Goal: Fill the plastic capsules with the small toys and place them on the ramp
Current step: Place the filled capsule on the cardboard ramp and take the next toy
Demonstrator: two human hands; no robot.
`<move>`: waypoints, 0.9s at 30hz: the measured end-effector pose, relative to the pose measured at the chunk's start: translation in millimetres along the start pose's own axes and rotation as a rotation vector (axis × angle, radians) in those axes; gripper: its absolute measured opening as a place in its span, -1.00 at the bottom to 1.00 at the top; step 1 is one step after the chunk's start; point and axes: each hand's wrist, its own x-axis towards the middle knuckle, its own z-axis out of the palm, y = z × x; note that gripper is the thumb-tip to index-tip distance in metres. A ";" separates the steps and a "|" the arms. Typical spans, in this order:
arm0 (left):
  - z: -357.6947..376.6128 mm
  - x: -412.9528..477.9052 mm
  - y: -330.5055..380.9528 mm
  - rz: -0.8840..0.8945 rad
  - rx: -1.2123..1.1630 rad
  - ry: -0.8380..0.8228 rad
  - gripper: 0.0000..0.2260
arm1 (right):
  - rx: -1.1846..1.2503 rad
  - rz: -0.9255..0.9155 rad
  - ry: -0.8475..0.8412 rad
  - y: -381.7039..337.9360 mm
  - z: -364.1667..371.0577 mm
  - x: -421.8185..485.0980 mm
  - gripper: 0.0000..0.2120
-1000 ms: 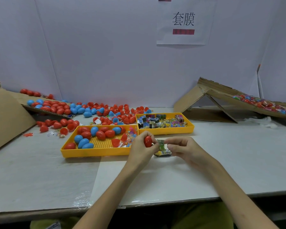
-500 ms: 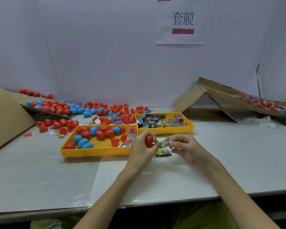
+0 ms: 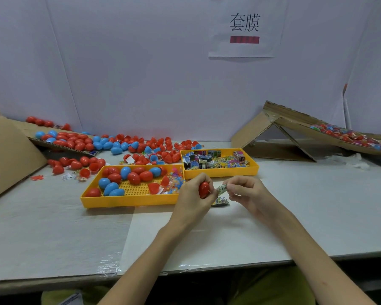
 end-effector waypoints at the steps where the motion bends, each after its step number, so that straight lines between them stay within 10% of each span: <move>1: -0.2 -0.2 0.0 0.009 0.002 -0.017 -0.74 | 0.006 -0.003 0.004 0.5 -0.5 0.5 -0.95; 27: 0.5 -0.2 -0.9 0.065 0.077 0.048 -0.84 | -0.136 0.058 -0.087 4.3 7.0 -1.3 -0.85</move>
